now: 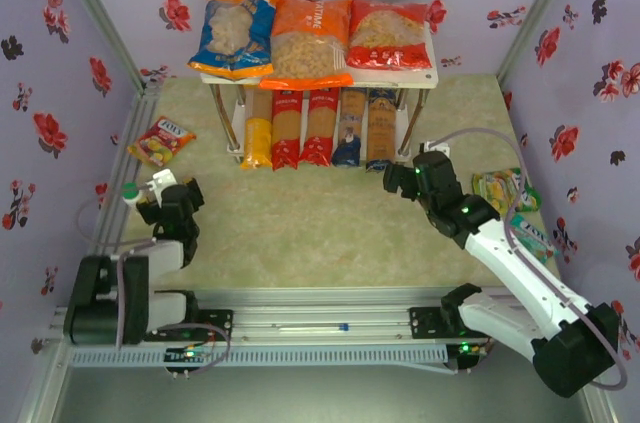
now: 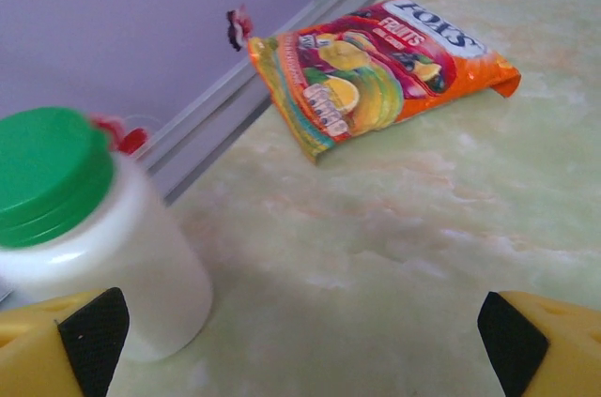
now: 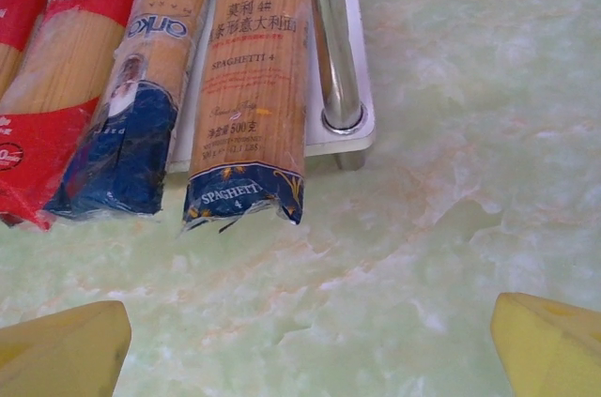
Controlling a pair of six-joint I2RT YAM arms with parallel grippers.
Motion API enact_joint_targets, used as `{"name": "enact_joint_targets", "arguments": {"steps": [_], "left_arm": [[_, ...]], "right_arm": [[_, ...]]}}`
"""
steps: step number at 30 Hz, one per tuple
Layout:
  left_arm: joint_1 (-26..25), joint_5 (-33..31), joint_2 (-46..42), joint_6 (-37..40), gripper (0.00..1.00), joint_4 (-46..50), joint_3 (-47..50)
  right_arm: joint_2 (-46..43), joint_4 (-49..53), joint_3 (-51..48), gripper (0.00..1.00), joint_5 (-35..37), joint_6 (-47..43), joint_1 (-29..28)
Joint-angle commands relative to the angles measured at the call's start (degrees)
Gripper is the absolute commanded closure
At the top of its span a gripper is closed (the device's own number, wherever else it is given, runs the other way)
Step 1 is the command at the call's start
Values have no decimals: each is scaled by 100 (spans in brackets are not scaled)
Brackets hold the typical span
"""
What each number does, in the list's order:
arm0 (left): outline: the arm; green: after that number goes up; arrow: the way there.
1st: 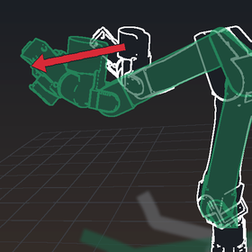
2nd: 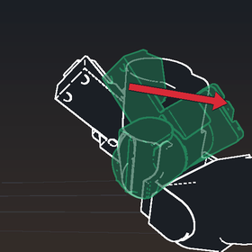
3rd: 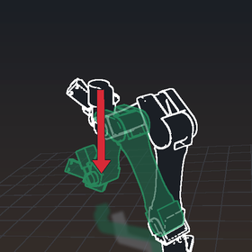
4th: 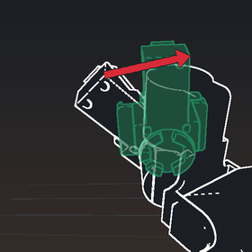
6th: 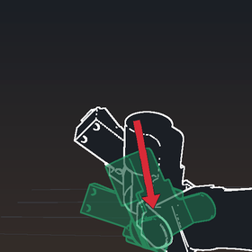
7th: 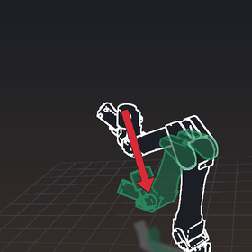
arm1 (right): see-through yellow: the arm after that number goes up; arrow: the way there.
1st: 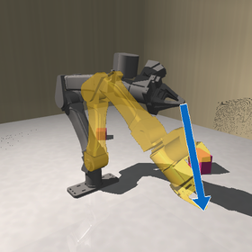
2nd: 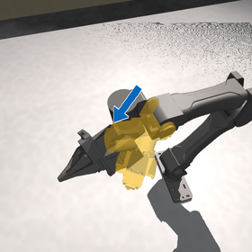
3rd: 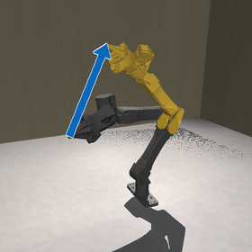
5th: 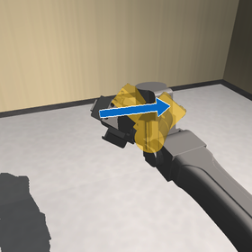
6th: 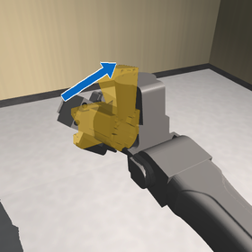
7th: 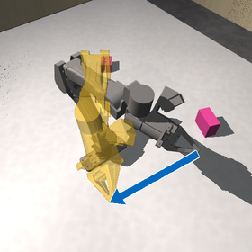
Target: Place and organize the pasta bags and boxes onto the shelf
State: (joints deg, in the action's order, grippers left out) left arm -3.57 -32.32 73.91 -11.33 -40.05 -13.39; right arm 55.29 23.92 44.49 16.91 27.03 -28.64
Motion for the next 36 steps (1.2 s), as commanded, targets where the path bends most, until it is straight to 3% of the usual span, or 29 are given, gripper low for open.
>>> {"name": "enact_joint_targets", "arguments": {"steps": [1,4,8,9,11,16,19,22,26,29,36], "left_arm": [[1,161,616,517,0,-1383,-325],[-85,481,910,767,0,-1632,-338],[-96,1525,1452,1246,0,-2264,-243],[-165,1468,1699,1428,0,-2700,-250],[-188,1587,1439,1363,0,-2013,-339],[-195,1605,1536,1432,0,-2320,-297],[-205,1599,1539,1443,0,-2357,-270],[-201,1596,1542,1442,0,-2349,-278],[-201,1590,1544,1441,0,-2341,-282],[-205,1590,1539,1444,0,-2332,-287],[-205,1591,1543,1441,0,-2324,-287]], "right_arm": [[25,-566,-205,1,530,-143,77],[30,-1335,-502,1,1082,-500,112],[171,-2697,-1034,1,1553,-1084,261],[247,-3035,-1144,1,1605,-1191,322],[427,-3612,-1290,1,1609,-1486,491],[905,-4241,-1276,1,1797,-2543,1239],[1272,-4327,-1375,1,1089,-2072,2139],[1757,-5273,-1841,1,519,-1732,2633],[2510,-7263,-2538,1,349,-2004,2649],[2985,-7972,-2682,1,256,-2073,2647],[3467,-8045,-2463,1,-293,-2296,2616]]}}
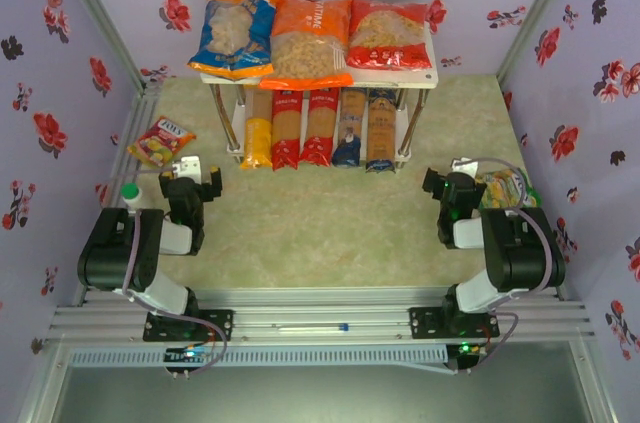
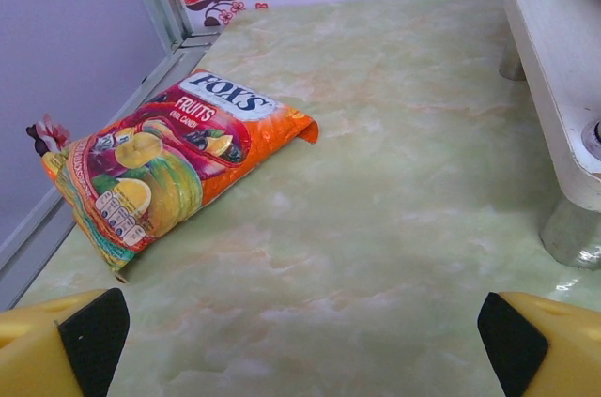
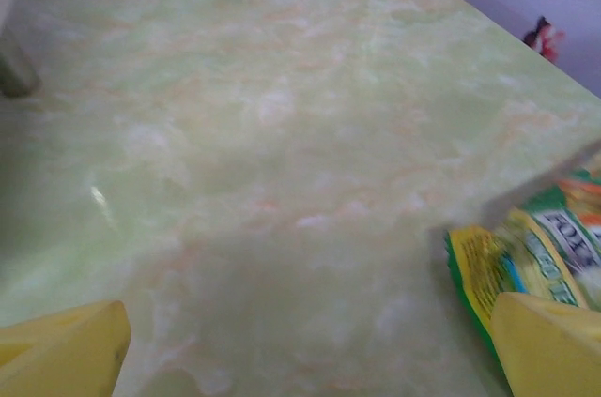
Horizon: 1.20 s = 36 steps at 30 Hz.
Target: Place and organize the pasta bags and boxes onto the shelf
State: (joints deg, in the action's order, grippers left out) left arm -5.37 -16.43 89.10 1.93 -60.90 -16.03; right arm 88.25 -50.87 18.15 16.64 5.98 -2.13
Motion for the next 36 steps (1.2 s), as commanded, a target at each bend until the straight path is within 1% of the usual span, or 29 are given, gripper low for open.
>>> {"name": "enact_joint_targets", "arguments": {"steps": [1,2,4,6,8,14,36], "left_arm": [[-26,3,19,114,0,-245,-18],[-25,11,20,116,0,-230,-30],[-22,7,12,104,0,-170,-60],[-1,-17,11,60,0,40,-155],[47,-19,6,2,0,239,-325],[45,-116,-3,-26,0,215,-313],[45,-113,-6,-18,0,214,-305]], "right_arm": [[125,-277,293,1,-218,-170,-40],[57,125,426,1,-222,-76,-13],[143,-46,409,1,-336,-68,53],[105,97,436,1,-335,-54,52],[123,26,421,1,-329,-62,54],[101,-24,391,1,-327,-78,46],[96,-10,388,1,-325,-70,46]]}}
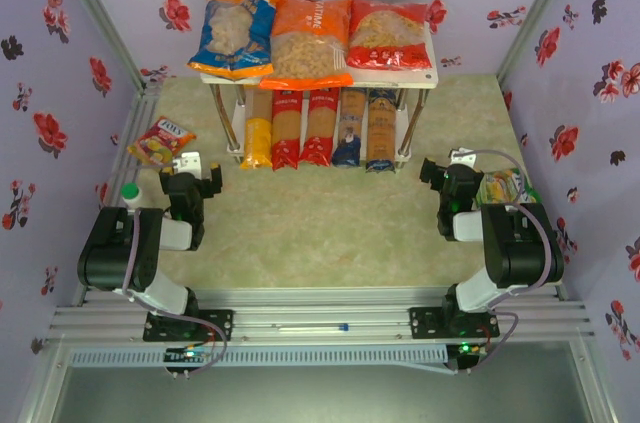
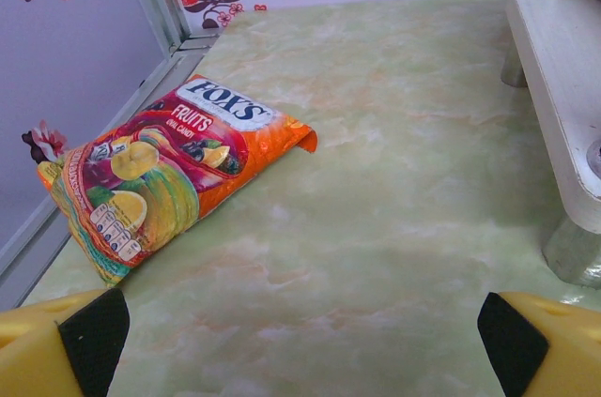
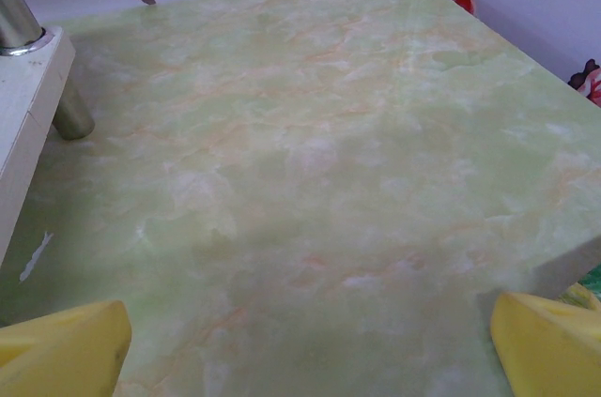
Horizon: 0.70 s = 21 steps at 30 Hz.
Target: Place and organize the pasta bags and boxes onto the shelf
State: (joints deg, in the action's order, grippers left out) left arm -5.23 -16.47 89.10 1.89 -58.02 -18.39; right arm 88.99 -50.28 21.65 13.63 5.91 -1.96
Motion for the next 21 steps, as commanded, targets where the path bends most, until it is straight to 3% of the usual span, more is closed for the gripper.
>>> {"name": "enact_joint_targets", "arguments": {"steps": [1,21], "left_arm": [[31,-106,-4,-13,0,-73,-68],[23,-63,2,17,0,-174,-19]], "right_arm": [[22,-69,36,1,-22,-64,33],[22,-69,35,1,-20,-64,29]]}}
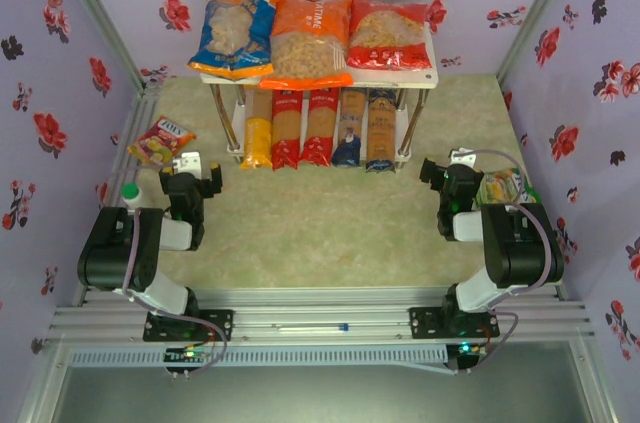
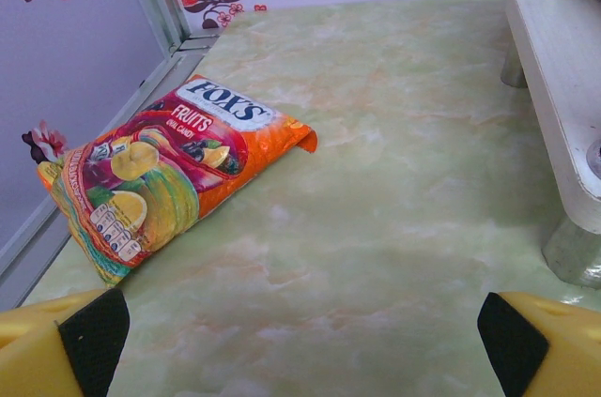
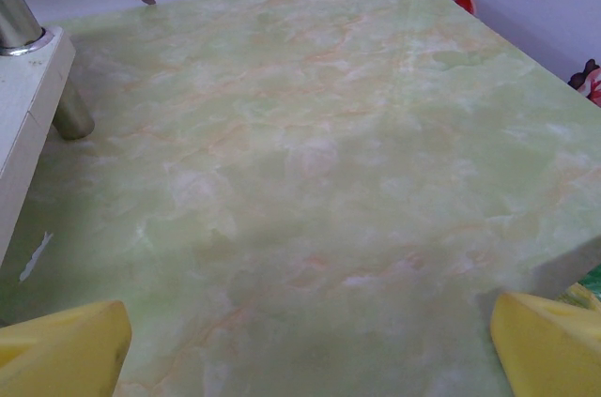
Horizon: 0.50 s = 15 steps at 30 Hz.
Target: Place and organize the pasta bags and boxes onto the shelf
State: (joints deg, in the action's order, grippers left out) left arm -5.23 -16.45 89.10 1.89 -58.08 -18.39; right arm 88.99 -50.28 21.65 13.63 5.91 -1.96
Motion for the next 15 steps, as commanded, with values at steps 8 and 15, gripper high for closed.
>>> {"name": "enact_joint_targets", "arguments": {"steps": [8,15], "left_arm": [[5,52,-5,71,0,-257,34],[10,55,-3,75,0,-247,29]], "right_arm": [[26,-69,40,1,-20,-64,29],[22,-74,39,1,-26,-64,31]]}}
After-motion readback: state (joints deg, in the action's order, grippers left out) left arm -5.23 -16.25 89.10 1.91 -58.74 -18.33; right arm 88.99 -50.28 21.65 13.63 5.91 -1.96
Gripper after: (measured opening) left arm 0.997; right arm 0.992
